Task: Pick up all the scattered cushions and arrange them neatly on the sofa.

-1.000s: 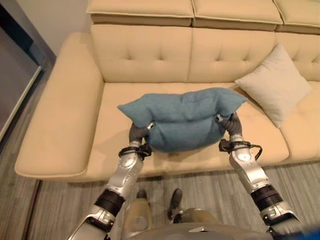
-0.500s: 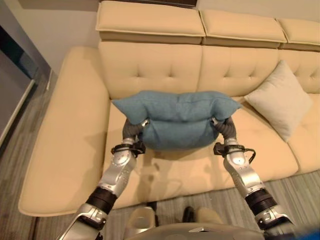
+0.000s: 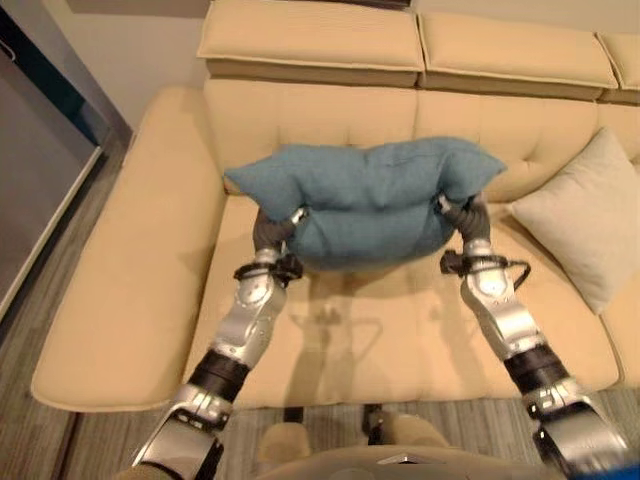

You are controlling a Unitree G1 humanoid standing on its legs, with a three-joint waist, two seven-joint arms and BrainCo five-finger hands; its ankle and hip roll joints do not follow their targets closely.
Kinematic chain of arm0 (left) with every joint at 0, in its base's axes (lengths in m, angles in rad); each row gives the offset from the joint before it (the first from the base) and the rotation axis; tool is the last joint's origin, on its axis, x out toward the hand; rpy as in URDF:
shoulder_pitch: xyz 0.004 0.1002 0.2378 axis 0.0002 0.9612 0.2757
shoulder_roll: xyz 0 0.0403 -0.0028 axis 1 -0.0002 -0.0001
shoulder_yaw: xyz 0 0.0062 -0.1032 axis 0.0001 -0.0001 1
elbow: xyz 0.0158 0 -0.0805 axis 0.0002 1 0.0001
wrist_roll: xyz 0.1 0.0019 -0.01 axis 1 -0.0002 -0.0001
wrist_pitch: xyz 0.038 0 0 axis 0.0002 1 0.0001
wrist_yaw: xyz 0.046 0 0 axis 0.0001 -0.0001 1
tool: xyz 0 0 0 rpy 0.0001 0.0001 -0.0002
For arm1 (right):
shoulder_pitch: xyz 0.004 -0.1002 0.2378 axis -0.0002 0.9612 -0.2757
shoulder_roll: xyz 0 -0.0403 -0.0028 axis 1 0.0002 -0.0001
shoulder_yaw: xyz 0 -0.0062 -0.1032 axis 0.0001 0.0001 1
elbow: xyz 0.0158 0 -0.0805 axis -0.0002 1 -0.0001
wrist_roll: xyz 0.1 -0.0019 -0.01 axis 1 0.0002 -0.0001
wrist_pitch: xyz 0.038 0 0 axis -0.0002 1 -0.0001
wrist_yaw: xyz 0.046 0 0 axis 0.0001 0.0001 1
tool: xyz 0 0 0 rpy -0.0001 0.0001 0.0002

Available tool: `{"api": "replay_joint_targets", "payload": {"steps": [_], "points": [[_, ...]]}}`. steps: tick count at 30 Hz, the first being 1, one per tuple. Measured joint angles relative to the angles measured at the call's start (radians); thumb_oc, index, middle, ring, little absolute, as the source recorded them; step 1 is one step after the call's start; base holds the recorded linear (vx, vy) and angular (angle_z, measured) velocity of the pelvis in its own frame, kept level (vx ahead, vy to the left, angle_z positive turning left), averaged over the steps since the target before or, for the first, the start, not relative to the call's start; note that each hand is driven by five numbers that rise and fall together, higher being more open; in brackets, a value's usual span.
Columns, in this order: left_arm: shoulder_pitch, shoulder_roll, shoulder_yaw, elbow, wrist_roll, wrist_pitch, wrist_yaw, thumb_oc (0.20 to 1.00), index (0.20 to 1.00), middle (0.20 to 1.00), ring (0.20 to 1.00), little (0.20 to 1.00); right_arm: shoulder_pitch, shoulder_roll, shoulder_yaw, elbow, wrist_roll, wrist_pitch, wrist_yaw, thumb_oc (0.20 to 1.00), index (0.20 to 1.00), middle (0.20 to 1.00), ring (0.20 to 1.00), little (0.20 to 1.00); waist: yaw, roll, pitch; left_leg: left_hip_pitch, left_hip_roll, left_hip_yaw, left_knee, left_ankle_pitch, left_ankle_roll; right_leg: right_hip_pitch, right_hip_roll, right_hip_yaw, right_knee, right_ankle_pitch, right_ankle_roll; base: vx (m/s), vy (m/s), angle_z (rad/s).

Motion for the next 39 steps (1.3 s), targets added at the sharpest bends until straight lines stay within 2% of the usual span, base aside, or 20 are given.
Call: {"api": "replay_joint_targets", "payload": {"steps": [3,5,6,12,15,17,21,33,34,35,36,37,39], "points": [[-0.100,0.003,0.030,0.011,0.000,-0.036,0.061,0.200,0.200,0.200,0.200,0.200,-0.135,-0.018,0.016,0.032,0.001,-0.005,-0.014,0.200,0.200,0.200,0.200,0.200,0.004,0.045,0.011,-0.053,0.004,-0.006,-0.005,0.022,-0.007,-0.054,0.006,-0.006,0.000,0.020,-0.027,-0.17,-0.006,0.04],[-0.164,0.010,0.027,0.053,0.000,-0.045,0.073,0.200,0.200,0.200,0.200,0.200,-0.207,-0.033,0.028,0.085,0.003,-0.005,-0.022,0.200,0.200,0.200,0.200,0.200,0.006,0.055,0.018,-0.103,-0.002,-0.009,0.007,0.030,-0.008,-0.096,0.003,-0.006,0.001,0.033,-0.025,-0.11,0.013,0.03],[-0.191,0.014,0.024,0.081,0.000,-0.051,0.085,0.200,0.200,0.200,0.200,0.200,-0.230,-0.031,0.037,0.113,0.004,-0.005,-0.028,0.200,0.200,0.200,0.200,0.200,0.007,0.060,0.023,-0.124,-0.003,-0.011,0.007,0.037,-0.008,-0.117,0.002,-0.006,0.001,0.044,-0.039,-0.09,0.021,0.03],[-0.233,0.028,-0.003,0.162,-0.001,-0.052,0.102,0.200,0.200,0.200,0.200,0.200,-0.241,-0.042,0.076,0.155,0.021,-0.001,-0.040,0.200,0.200,0.200,0.200,0.200,0.006,0.063,0.045,-0.188,-0.006,-0.020,0.010,0.044,-0.011,-0.176,0.000,-0.008,0.001,0.045,-0.040,-0.07,0.021,0.04],[-0.305,0.033,-0.014,0.243,-0.001,-0.054,0.112,0.200,0.200,0.200,0.200,0.200,-0.320,-0.044,0.097,0.236,0.022,0.000,-0.043,0.200,0.200,0.200,0.200,0.200,0.006,0.060,0.068,-0.251,-0.010,-0.021,0.023,0.047,-0.011,-0.234,-0.001,-0.008,0.001,0.061,-0.050,-0.01,0.002,0.01],[-0.334,0.033,-0.014,0.249,-0.002,-0.055,0.128,0.200,0.200,0.200,0.200,0.200,-0.352,-0.062,0.101,0.246,0.023,0.002,-0.047,0.200,0.200,0.200,0.200,0.200,0.006,0.057,0.106,-0.263,-0.010,-0.022,0.019,0.052,-0.012,-0.247,0.000,-0.007,0.001,0.065,-0.052,0.00,0.000,0.00],[-0.398,0.048,-0.015,0.286,-0.003,-0.082,0.141,0.200,0.200,0.200,0.200,0.200,-0.433,-0.081,0.131,0.263,0.023,0.000,-0.055,0.200,0.200,0.200,0.200,0.200,0.007,0.046,0.128,-0.298,-0.009,-0.021,0.019,0.052,-0.012,-0.283,0.001,-0.007,0.002,0.065,-0.053,0.01,0.000,0.00],[-0.520,0.066,-0.036,0.331,-0.003,-0.100,0.142,0.200,0.200,0.200,0.200,0.200,-0.575,-0.108,0.146,0.335,0.022,-0.002,-0.088,0.200,0.200,0.200,0.200,0.200,0.008,0.040,0.132,-0.374,-0.015,-0.029,0.015,0.062,-0.013,-0.355,-0.010,-0.013,0.002,0.072,-0.058,0.01,0.002,0.02],[-0.530,0.065,-0.036,0.335,-0.003,-0.100,0.143,0.598,0.598,0.598,0.598,0.598,-0.583,-0.108,0.146,0.338,0.022,-0.002,-0.091,0.288,0.288,0.288,0.288,0.288,0.009,0.040,0.132,-0.381,-0.014,-0.032,0.016,0.063,-0.013,-0.360,-0.010,-0.018,0.002,0.072,-0.058,0.00,0.001,0.05],[-0.540,0.066,-0.039,0.350,-0.003,-0.105,0.143,0.856,0.856,0.856,0.856,0.856,-0.596,-0.107,0.152,0.356,0.021,-0.006,-0.094,0.413,0.413,0.413,0.413,0.413,0.009,0.040,0.132,-0.387,-0.014,-0.035,0.016,0.065,-0.014,-0.364,-0.010,-0.021,0.002,0.072,-0.059,0.00,-0.006,0.05],[-0.563,0.067,-0.046,0.385,-0.002,-0.108,0.143,1.000,1.000,1.000,1.000,1.000,-0.630,-0.107,0.172,0.404,0.022,-0.008,-0.099,0.799,0.799,0.799,0.799,0.799,0.009,0.040,0.132,-0.391,-0.014,-0.036,0.017,0.066,-0.015,-0.368,-0.009,-0.023,0.002,0.074,-0.060,0.00,-0.010,0.04],[-0.579,0.067,-0.046,0.400,-0.003,-0.107,0.143,1.000,1.000,1.000,1.000,1.000,-0.658,-0.108,0.184,0.434,0.021,-0.007,-0.099,1.000,1.000,1.000,1.000,1.000,0.009,0.040,0.132,-0.397,-0.014,-0.038,0.018,0.067,-0.016,-0.373,-0.009,-0.025,0.002,0.074,-0.061,0.00,-0.013,0.04],[-0.633,0.078,-0.058,0.445,-0.002,-0.109,0.142,1.000,1.000,1.000,1.000,1.000,-0.727,-0.115,0.215,0.518,0.021,-0.008,-0.100,1.000,1.000,1.000,1.000,1.000,0.013,0.041,0.132,-0.411,-0.013,-0.048,0.019,0.073,-0.020,-0.383,-0.008,-0.030,0.002,0.076,-0.064,-0.01,-0.009,0.08]]}}
